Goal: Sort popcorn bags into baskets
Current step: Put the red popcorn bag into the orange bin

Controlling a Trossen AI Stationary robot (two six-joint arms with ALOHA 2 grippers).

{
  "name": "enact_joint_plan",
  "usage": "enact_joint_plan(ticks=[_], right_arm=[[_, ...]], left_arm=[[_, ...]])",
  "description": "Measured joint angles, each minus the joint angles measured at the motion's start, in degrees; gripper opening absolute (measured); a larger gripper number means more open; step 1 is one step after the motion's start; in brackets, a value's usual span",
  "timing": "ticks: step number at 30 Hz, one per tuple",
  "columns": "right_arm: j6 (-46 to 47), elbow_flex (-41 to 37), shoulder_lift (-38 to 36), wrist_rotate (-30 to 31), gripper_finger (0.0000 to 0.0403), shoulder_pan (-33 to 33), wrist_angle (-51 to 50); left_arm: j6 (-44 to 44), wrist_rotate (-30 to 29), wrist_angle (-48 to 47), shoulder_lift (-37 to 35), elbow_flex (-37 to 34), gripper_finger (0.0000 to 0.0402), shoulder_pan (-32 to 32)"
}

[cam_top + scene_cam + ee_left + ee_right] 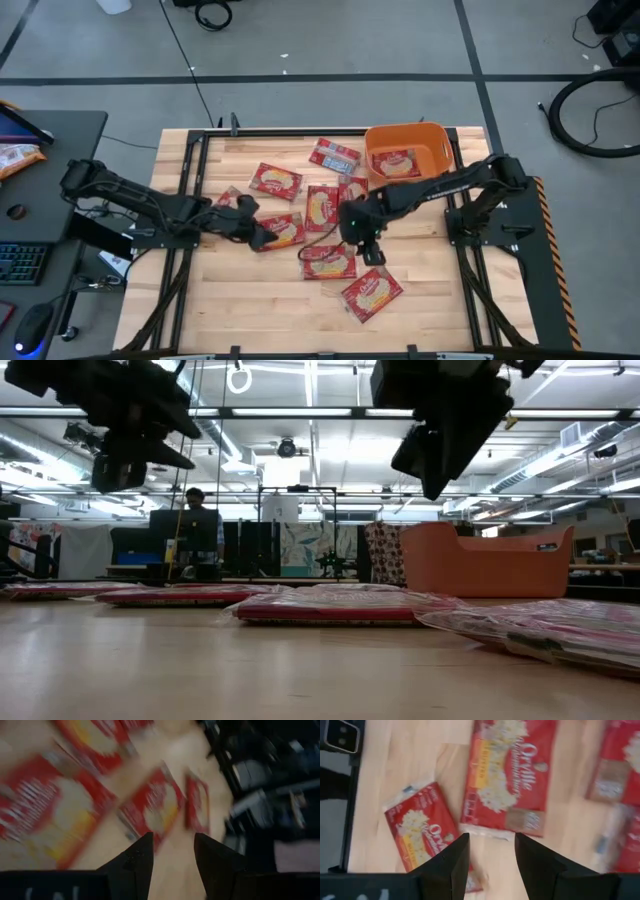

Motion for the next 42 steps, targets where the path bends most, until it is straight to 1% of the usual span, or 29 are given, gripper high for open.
enact_joint_plan(ticks=[4, 6, 7, 9, 13, 15, 18, 19, 23, 27, 31, 35, 38, 42], right_arm=[[-1.5, 0.3, 2.4, 1.3, 0.0161, 3.7, 2.6], [0.5, 0.3, 4.0, 0.9, 0.0161, 5.2, 3.8], [1.8, 0.3, 4.9, 0.5, 0.0161, 6.0, 4.1], [3.5, 0.3, 6.9, 0.2, 0.0161, 7.6, 3.8], [4.3, 0.3, 9.9, 0.5, 0.0167, 10.1, 3.9], [4.5, 0.3, 10.8, 2.1, 0.0174, 10.7, 4.0], [4.7, 0.2, 11.5, 6.1, 0.0190, 11.0, 4.1], [4.6, 0.2, 11.7, 6.5, 0.0196, 10.9, 4.8], [0.6, 0.2, 13.2, 4.7, 0.0215, 11.0, 5.6], [-0.4, 0.2, 15.1, 4.5, 0.0215, 11.5, 4.5], [-0.8, 0.2, 16.2, 4.7, 0.0200, 12.0, 4.0], [-3.3, 0.3, 16.5, 7.8, 0.0174, 12.9, 3.3], [-4.1, 0.3, 16.5, 10.2, 0.0142, 13.1, 3.3], [-2.2, 0.3, 16.5, 9.6, 0.0086, 13.0, 2.8]], left_arm=[[0.8, 6.9, 0.0, -0.1, 0.0, 0.0147, -1.8], [-0.5, 10.0, 0.2, -0.1, 0.0, 0.0147, -2.8], [-0.6, 10.5, 0.2, -0.1, 0.0, 0.0147, -3.3], [-0.4, 10.2, 0.2, -0.1, 0.0, 0.0147, -4.3], [-0.6, 7.5, 0.4, -0.1, 0.0, 0.0147, -6.0], [-0.4, 6.3, 0.3, -0.1, 0.0, 0.0147, -6.9], [-1.6, 6.0, 0.5, -0.1, 0.0, 0.0147, -8.2], [-2.2, 6.0, 0.8, -0.1, 0.0, 0.0147, -8.8], [-2.9, 5.8, 2.4, -0.1, 0.0, 0.0147, -11.6], [-3.4, 3.3, 3.3, -0.1, 0.0, 0.0146, -14.3], [-3.4, 0.6, 3.8, -0.1, 0.0, 0.0146, -16.4], [-3.5, -0.1, 4.0, -0.1, 0.0, 0.0146, -17.8], [-3.5, -0.2, 4.0, -0.1, 0.0, 0.0146, -18.6], [-3.5, -0.2, 4.0, -0.1, 0.0, 0.0146, -19.4]])
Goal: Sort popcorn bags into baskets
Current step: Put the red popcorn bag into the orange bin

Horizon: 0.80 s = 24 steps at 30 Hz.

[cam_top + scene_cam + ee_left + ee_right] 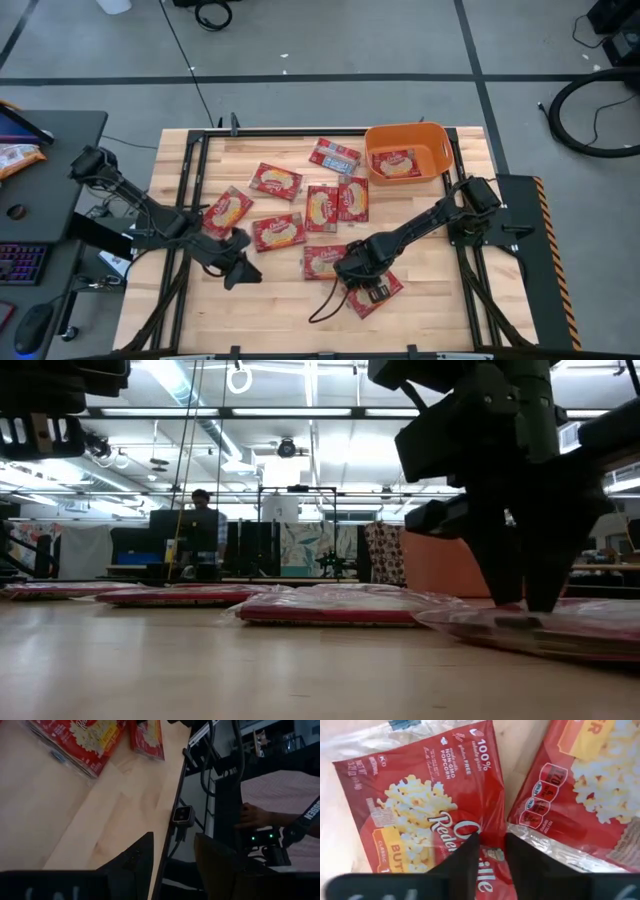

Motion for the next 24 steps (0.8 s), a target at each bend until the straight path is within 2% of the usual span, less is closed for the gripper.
enact_joint_plan(ticks=[5, 10, 15, 19, 24], right_arm=[[3.7, 0.0, 0.0, 0.4, 0.0013, -0.2, -0.5], [7.4, -0.1, -0.4, 0.1, 0.0010, -0.3, -1.5], [8.0, -0.3, -3.1, 1.9, 0.0005, -0.3, -7.8], [8.0, -0.3, -6.4, 6.1, 0.0004, -0.3, -15.4], [9.2, -0.2, -12.1, 13.9, 0.0003, -1.0, -24.5]], left_arm=[[0.1, 0.0, 0.0, 0.0, 0.0, 0.0146, -0.5], [0.2, 0.0, 0.0, 0.0, 0.0, 0.0146, -0.5], [1.5, -1.4, -0.1, 0.0, 0.0, 0.0146, -0.5], [4.5, -7.2, -0.1, 0.0, 0.0, 0.0146, -0.5], [9.7, -19.0, -0.1, 0.0, 0.0, 0.0146, -0.3]])
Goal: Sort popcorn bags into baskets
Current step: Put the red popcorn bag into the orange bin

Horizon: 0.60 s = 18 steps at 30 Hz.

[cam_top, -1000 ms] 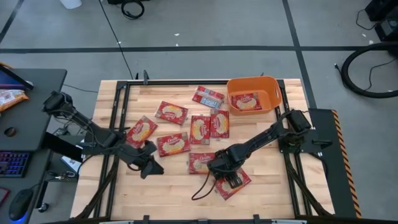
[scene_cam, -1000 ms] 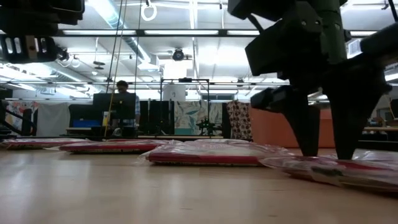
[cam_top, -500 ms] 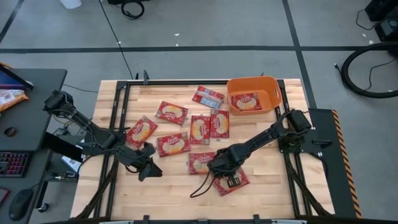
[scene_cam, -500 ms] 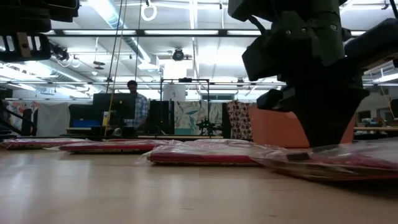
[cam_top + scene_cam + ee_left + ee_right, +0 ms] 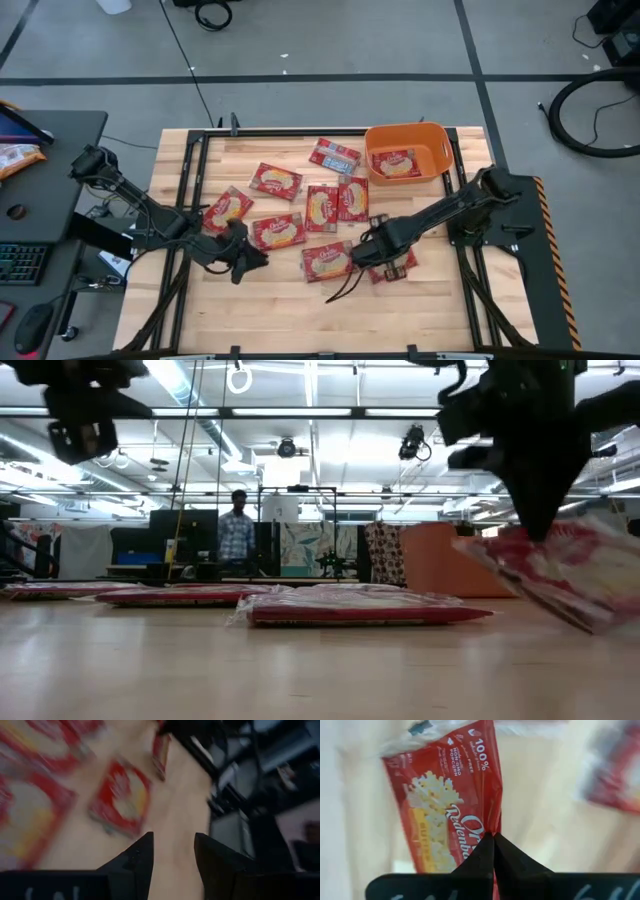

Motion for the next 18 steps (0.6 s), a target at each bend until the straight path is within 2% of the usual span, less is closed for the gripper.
enact_joint_plan(ticks=[4, 8, 13, 18], right_arm=[[0.6, 0.0, -5.2, 5.2, 0.0002, -2.1, -5.6], [0.2, 0.0, -11.0, 9.8, 0.0002, -5.6, -9.3], [-3.5, 0.0, -18.7, 14.9, 0.0001, -12.3, -13.7], [-11.9, 0.0, -25.1, 17.4, 0.0001, -21.4, -14.2]], left_arm=[[1.1, -9.3, 0.0, 0.0, 0.0, 0.0146, 0.0], [1.0, -15.4, 0.0, 0.0, 0.0, 0.0146, 0.0], [1.1, -18.5, 0.0, 0.0, 0.0, 0.0146, 0.0], [1.0, -18.8, 0.1, 0.0, 0.0, 0.0146, 1.7]])
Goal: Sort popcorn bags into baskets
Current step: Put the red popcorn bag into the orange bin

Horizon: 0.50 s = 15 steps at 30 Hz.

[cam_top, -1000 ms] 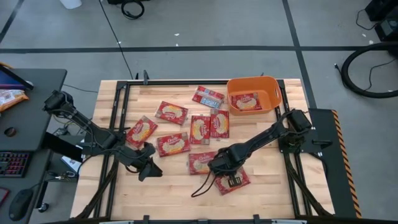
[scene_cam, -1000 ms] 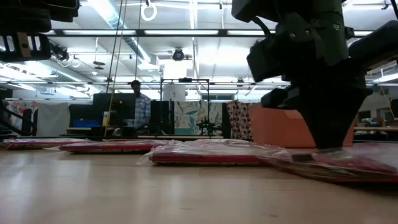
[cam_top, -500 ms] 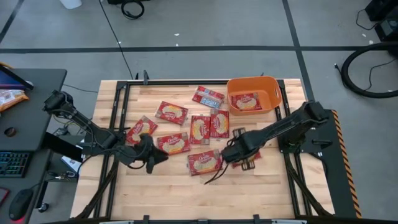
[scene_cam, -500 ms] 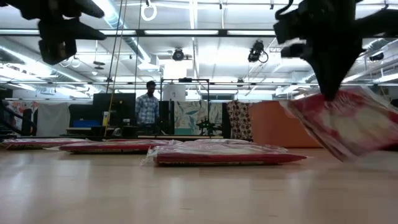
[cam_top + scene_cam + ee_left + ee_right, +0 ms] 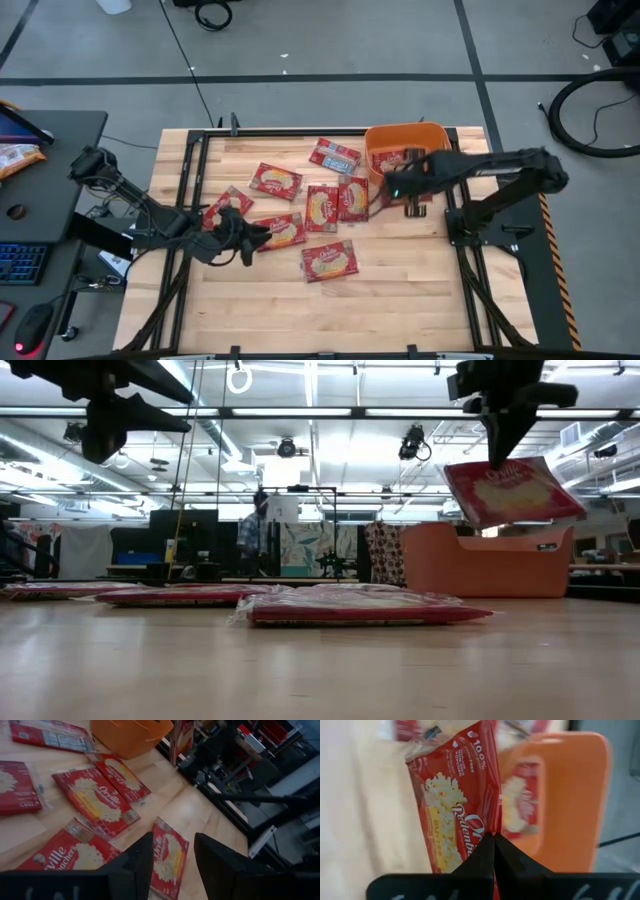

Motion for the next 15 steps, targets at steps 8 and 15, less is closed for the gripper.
enact_joint_plan(ticks=[8, 15], right_arm=[[-16.0, 0.0, -3.2, 1.3, 0.0000, -16.9, 2.3], [-31.0, 0.1, -1.4, -3.0, 0.0001, -29.3, 11.9]], left_arm=[[0.0, 0.1, 1.6, 0.0, 0.0, 0.0146, 3.1], [0.0, 1.3, 1.7, 0.0, 0.0, 0.0146, 4.6]])
